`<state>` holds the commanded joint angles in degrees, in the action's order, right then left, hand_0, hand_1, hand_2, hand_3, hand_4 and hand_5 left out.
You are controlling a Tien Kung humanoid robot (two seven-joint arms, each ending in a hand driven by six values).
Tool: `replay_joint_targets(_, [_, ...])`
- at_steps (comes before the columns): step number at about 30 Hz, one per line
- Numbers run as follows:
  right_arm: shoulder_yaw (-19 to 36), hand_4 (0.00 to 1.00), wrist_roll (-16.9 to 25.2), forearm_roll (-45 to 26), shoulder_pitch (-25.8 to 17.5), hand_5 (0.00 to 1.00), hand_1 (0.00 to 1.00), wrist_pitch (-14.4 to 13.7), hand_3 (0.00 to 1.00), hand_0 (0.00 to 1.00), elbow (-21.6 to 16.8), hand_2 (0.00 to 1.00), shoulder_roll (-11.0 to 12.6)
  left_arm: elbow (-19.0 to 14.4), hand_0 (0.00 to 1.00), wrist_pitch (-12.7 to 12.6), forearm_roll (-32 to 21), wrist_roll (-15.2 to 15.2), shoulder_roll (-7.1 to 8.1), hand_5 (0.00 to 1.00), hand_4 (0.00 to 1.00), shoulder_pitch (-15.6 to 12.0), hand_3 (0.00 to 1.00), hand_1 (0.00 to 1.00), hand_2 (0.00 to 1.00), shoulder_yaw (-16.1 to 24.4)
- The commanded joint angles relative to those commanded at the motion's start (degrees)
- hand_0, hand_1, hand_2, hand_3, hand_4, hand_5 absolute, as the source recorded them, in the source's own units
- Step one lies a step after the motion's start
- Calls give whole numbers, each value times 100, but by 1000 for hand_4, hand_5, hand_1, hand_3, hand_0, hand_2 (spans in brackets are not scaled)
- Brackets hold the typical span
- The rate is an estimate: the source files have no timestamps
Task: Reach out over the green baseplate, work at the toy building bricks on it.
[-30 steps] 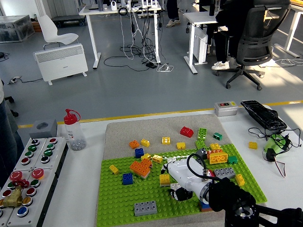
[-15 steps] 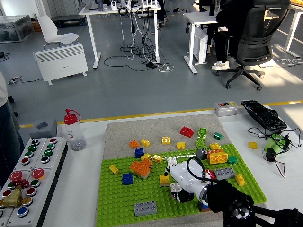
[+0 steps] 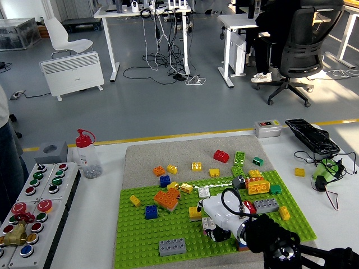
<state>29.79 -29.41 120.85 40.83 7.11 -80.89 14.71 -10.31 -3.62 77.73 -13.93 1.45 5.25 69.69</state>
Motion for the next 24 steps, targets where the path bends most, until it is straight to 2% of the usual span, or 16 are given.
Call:
replay_joint_targets(17, [14, 730, 36, -18, -2, 168, 358, -51, 706, 164, 194, 667, -21, 0, 684, 3, 17, -5, -3, 998, 355, 0, 617, 697, 685, 0])
replay_joint_targets(24, [5, 720, 83, -69, -3, 166, 350, -80, 674, 158, 241, 642, -25, 0, 684, 4, 21, -5, -5, 998, 354, -3, 617, 697, 685, 0])
